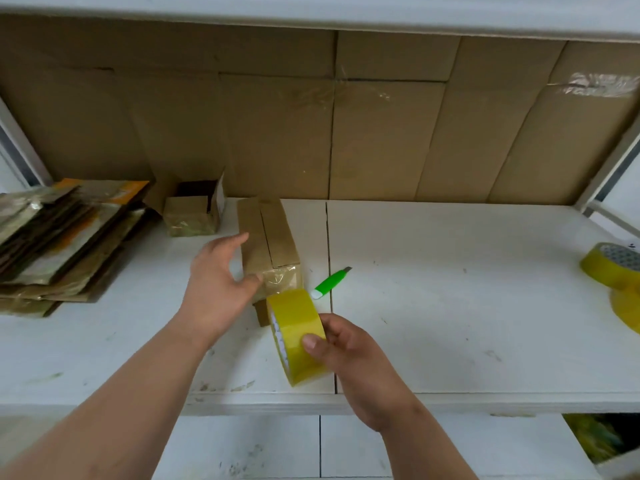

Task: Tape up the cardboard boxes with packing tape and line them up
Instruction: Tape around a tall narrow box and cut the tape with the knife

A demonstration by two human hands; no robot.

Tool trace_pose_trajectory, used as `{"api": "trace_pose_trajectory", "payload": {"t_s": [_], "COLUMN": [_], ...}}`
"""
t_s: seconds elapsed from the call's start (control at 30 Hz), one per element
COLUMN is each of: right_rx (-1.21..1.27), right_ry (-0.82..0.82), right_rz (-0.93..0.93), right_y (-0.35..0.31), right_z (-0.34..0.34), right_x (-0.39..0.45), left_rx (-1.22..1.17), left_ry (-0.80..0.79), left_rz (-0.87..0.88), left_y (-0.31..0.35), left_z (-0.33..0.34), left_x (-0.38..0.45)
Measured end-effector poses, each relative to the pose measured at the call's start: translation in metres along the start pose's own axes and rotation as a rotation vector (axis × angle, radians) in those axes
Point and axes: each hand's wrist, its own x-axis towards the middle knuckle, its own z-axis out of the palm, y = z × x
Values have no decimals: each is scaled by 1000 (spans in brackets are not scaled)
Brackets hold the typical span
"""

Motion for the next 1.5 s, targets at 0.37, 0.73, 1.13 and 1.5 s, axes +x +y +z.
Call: {"api": "trace_pose_trajectory", "payload": {"t_s": [0.37,0.73,1.13,1.5], "right_rx": [135,-791,-1466,-1092], "right_ry": [-42,284,208,170], "right_rz": [-58,87,96,148], "right_y": [5,-3,0,-19], "right_z": [-16,-39,-46,-72], "right_x": [5,66,94,77], "left_rx": [-430,-695,-700,-748], "left_ry": [-155,-244,-150,-156], "left_rz": [-416,-606,-623,-556], "left_y": [-5,-2,9,13], "left_z": [9,18,25,26], "left_x": [-39,-45,-49,-56]}}
